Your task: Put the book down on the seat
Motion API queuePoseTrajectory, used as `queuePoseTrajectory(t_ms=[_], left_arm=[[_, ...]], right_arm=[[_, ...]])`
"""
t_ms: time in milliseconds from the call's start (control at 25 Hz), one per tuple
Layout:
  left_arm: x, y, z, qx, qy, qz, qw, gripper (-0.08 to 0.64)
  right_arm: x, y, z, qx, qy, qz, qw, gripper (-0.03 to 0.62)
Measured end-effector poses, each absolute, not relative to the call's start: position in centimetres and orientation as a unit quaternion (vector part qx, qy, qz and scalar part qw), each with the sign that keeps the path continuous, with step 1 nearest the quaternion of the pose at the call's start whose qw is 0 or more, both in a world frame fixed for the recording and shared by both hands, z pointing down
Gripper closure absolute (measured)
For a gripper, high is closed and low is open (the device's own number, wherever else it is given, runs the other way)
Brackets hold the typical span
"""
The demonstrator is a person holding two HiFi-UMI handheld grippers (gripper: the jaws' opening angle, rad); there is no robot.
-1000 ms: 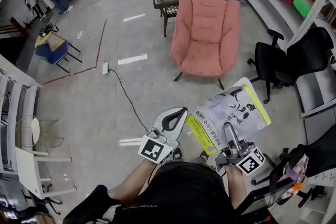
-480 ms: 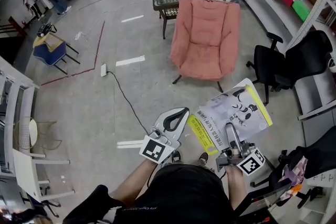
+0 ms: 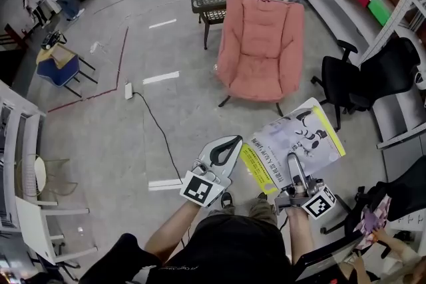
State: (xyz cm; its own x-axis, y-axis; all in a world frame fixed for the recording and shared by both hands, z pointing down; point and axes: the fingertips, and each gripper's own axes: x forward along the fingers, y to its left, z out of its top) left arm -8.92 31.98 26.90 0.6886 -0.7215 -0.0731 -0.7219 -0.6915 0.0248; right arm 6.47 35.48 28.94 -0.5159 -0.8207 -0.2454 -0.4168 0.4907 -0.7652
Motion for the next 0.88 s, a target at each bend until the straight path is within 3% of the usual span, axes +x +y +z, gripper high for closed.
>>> queuePoseTrajectory(t_ms=[520,880], left_arm=[[-9.2,30.6,28.4,-0.906,0.420,0.052,0.028,0.560],[-1.8,21.9,29.6,-0.912,0.409,0.007,0.009,0.560]], right_arm=[[7.3,34.1,31.6,-0.357,0.799,-0.354,0.330,0.502],[13.9,25.6,32.4,-0.355,0.804,-0.360,0.313,0.502]])
